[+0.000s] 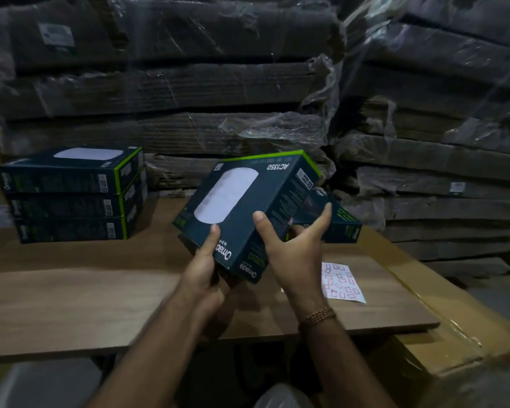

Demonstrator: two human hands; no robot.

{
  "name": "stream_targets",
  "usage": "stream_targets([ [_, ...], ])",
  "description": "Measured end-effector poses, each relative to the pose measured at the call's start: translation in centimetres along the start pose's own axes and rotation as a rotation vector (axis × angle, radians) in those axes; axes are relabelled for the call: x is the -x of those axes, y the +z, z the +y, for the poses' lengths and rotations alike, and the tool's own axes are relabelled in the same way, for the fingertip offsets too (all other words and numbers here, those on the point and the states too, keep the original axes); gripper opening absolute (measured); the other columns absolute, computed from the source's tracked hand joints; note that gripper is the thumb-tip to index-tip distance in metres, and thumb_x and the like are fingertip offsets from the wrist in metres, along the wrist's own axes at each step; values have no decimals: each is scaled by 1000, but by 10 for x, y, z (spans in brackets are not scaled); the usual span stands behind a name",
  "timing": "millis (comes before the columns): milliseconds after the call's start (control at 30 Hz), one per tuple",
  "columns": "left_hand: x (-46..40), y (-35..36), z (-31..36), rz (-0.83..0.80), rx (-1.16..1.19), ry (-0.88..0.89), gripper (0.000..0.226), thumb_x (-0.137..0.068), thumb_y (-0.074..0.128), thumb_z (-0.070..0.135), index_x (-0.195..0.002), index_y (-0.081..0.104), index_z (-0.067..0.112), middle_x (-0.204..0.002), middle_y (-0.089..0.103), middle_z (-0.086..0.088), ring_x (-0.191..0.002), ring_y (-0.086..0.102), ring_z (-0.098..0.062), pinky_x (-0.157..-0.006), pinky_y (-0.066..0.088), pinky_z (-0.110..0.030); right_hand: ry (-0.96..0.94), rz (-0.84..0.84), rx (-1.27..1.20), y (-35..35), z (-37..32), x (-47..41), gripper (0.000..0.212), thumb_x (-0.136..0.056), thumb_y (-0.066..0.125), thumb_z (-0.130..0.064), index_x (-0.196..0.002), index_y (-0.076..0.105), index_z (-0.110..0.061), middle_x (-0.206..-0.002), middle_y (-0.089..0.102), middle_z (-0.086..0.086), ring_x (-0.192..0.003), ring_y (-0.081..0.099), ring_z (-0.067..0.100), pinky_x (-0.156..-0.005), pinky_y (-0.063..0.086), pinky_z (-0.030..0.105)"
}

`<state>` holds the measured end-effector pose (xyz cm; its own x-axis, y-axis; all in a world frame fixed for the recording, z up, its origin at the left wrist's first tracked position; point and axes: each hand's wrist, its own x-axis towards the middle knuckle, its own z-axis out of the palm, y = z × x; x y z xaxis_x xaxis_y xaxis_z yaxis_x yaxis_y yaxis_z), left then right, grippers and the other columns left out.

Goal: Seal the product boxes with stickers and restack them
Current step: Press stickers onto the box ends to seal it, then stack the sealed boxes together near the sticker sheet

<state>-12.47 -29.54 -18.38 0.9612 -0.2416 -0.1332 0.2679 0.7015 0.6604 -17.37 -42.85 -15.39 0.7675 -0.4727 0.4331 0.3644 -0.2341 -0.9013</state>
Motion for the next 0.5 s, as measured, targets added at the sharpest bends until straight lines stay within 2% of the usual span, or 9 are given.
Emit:
stream_targets([
  [33, -7, 0, 1, 29, -37, 14, 73, -87, 74, 55, -150, 58, 20, -134, 74, -14, -118, 74, -37, -77, 66, -51, -24, 4, 17, -5, 5, -10, 138, -78, 88, -59, -165, -17, -42, -126, 68, -10, -101, 66, -16, -82, 55, 9],
  [67, -13, 3, 2, 55, -63, 30, 79, -82, 79, 55, -150, 56, 22, -134, 74, -14, -119, 73, -38, -76, 66, -50, -57, -2, 39, -10, 8, -19, 140, -76, 88, -64, -163, -21, -48, -136, 66, -5, -110, 68, -6, -93, 58, 22],
  [133, -28, 8, 5, 78, -113, 72, 86, -76, 87, 53, -150, 56, 24, -133, 74, -13, -118, 74, -38, -76, 65, -49, -110, -38, 80, -22, 9, -37, 138, -75, 83, -73, -158, -26, -56, -155, 55, 0, -129, 63, 14, -109, 53, 42],
  [200, -41, 22, 7, 54, -178, 108, 81, -78, 89, 50, -148, 55, 26, -132, 75, -11, -116, 75, -36, -82, 65, -51, -117, -53, 66, -38, 14, -61, 128, -81, 73, -76, -160, -25, -53, -163, 42, -2, -138, 50, 13, -117, 46, 45],
  [233, -47, 29, 8, 52, -225, 135, 69, -84, 87, 47, -143, 56, 28, -129, 76, -9, -113, 76, -34, -87, 64, -54, -96, -40, 43, -47, 18, -75, 123, -83, 68, -80, -161, -23, -53, -168, 35, 1, -141, 46, 14, -119, 43, 46],
  [300, -63, 44, 8, 47, -285, 160, 40, -97, 77, 39, -131, 56, 31, -118, 79, -6, -102, 77, -31, -90, 63, -53, -26, -17, -5, -68, 27, -104, 107, -90, 60, -81, -164, -12, -54, -173, 30, 4, -144, 46, 18, -113, 49, 47],
  [333, -72, 53, 7, 41, -307, 152, 33, -100, 74, 36, -127, 56, 31, -115, 79, -5, -96, 77, -29, -86, 64, -50, 13, -21, -36, -77, 33, -117, 94, -96, 58, -73, -167, 1, -51, -170, 37, 4, -141, 51, 20, -102, 56, 45],
  [400, -92, 70, 7, 48, -370, 140, 30, -102, 72, 33, -127, 57, 29, -112, 79, -6, -89, 77, -28, -76, 65, -45, 58, -42, -86, -93, 49, -139, 64, -103, 58, -59, -160, 35, -41, -154, 56, 2, -129, 65, 25, -78, 65, 47],
  [500, -132, 94, 6, 38, -476, 118, 41, -100, 74, 38, -135, 60, 20, -115, 79, -12, -84, 77, -27, -61, 64, -38, 65, -23, -64, -111, 77, -166, 43, -104, 61, -53, -141, 50, -34, -136, 66, -1, -118, 71, 23, -72, 67, 48],
])
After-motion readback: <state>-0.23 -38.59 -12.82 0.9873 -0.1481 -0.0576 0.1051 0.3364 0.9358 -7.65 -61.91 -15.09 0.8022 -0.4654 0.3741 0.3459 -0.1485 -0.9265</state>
